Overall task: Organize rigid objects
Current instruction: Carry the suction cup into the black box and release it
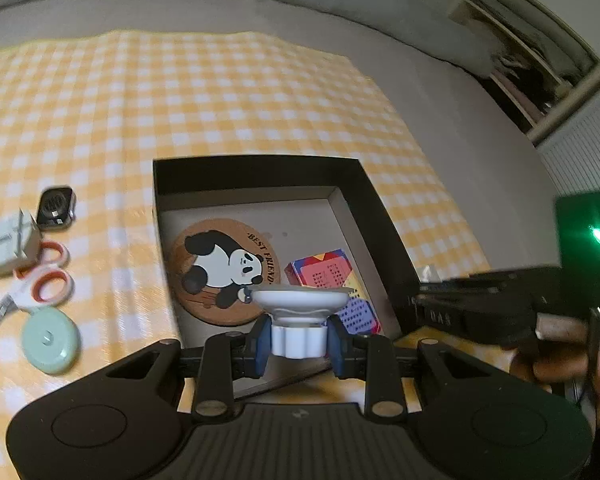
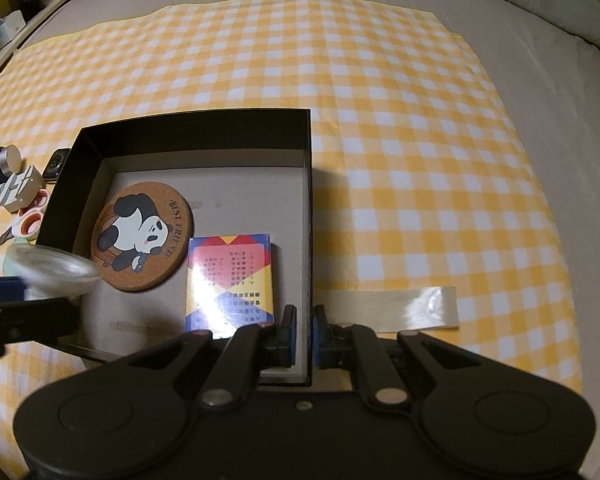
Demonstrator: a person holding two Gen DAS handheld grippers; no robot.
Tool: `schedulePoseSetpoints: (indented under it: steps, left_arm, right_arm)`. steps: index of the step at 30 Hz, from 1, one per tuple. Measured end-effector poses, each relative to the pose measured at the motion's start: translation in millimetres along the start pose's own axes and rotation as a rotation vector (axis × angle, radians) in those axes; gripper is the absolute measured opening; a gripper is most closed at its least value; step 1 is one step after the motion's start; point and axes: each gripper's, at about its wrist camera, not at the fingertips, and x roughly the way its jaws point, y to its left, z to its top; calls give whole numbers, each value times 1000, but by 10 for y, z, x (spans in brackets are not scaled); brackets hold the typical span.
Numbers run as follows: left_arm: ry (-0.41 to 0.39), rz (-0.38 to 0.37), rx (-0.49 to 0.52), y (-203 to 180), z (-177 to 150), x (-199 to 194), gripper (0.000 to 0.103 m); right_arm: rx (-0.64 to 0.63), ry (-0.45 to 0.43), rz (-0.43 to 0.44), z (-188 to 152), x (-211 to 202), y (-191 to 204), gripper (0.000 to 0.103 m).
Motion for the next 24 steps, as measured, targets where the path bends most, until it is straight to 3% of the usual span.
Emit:
schedulePoseSetpoints:
  steps: [6, 12, 14, 18, 22, 24]
  left_arm:
    - [11, 30, -64, -15, 28, 187, 31]
    - [32, 11, -79, -26, 8, 254, 33]
    - [39, 15, -78, -17, 11, 265, 45]
    - [47, 27, -63, -27, 4, 270, 54]
    - [51, 38, -45, -55, -13, 254, 79]
    - [52, 41, -28, -75, -23, 241, 86]
  right_arm:
    - [-1, -1, 0, -5, -9, 13, 8]
    - [0, -1, 1, -4, -9, 13, 8]
    - [-1, 0, 0, -3, -8, 5, 8]
    - [0, -1, 0, -3, -5, 6, 8]
    - [0, 0, 0, -4, 0, 20, 8]
    - [-2, 0, 0, -5, -6, 20, 8]
